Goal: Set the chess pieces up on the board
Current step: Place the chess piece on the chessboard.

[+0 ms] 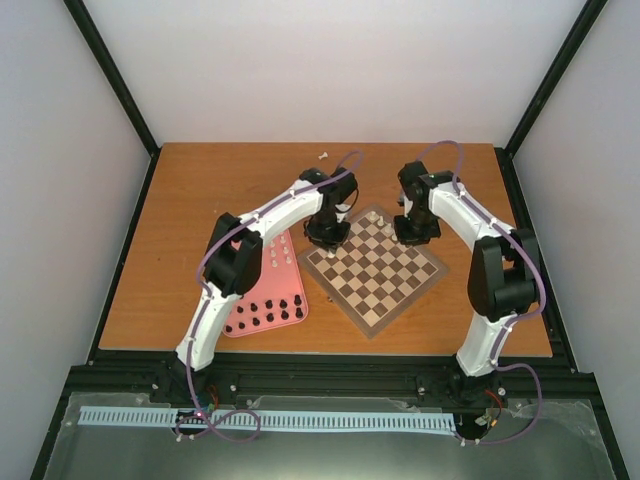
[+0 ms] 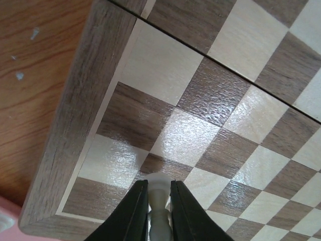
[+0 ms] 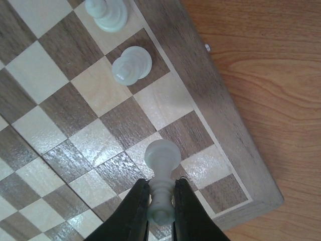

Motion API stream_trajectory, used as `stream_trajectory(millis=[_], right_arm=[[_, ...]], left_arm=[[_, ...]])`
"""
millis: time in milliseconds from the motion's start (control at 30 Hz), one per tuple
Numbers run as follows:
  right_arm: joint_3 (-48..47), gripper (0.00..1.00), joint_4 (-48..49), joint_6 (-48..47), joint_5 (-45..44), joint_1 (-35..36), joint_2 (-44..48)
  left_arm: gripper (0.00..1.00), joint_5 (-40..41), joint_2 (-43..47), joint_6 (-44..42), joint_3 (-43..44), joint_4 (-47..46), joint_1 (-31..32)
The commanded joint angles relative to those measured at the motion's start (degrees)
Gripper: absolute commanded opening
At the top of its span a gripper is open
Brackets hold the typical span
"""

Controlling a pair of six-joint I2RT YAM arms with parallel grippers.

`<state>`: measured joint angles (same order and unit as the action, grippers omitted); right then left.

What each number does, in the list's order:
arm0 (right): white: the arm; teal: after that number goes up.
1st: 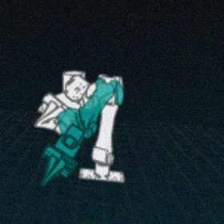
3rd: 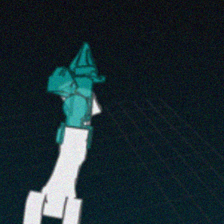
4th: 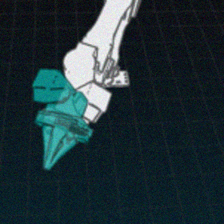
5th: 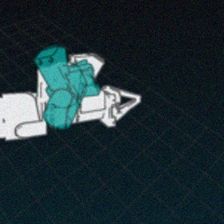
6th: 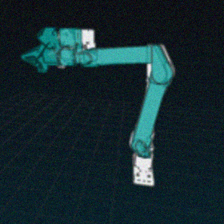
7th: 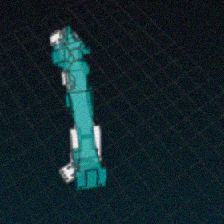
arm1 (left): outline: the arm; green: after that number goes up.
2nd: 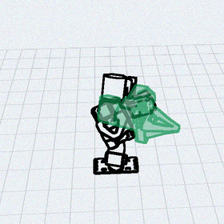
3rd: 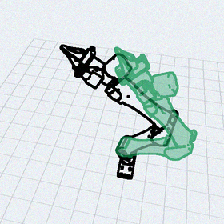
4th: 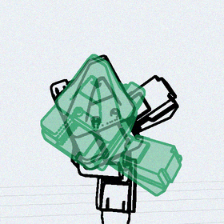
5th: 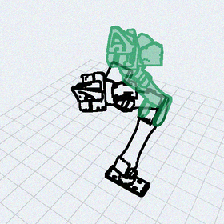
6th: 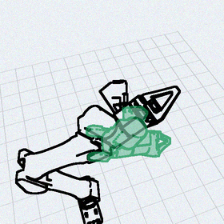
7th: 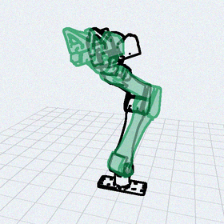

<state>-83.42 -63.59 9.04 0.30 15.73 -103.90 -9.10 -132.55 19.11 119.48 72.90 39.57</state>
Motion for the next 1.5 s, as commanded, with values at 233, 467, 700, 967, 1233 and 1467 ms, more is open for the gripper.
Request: stream_trajectory(millis=[233,467,700,967,1233,1467], right_arm=[[-2.47,0.06,2.22,-0.91,-1.13,-1.13,-4.44],[-3.94,0.06,2.24,-1.04,-0.33,-1.18,-6.25],[-4.05,0.06,2.50,-1.03,-0.29,-1.21,-7.34],[-4.77,0.06,2.59,-1.04,-0.29,-1.18,-8.44],[-5.77,0.06,2.28,-1.13,0.04,-1.21,-10.39],[-5.30,0.07,1.93,-1.07,-0.20,-1.22,-10.52]], left_arm=[[0.21,-1.44,-2.20,-0.48,2.90,-0.75,0.37],[0.33,-1.45,-1.82,-0.75,3.77,-0.22,0.35],[0.44,-1.16,-0.68,-1.06,5.00,0.48,0.35],[0.47,-1.17,0.64,-1.70,6.02,1.09,0.33],[0.47,0.20,2.31,-2.31,5.70,1.72,0.34],[0.50,1.43,3.75,-2.63,4.82,2.30,0.33]])
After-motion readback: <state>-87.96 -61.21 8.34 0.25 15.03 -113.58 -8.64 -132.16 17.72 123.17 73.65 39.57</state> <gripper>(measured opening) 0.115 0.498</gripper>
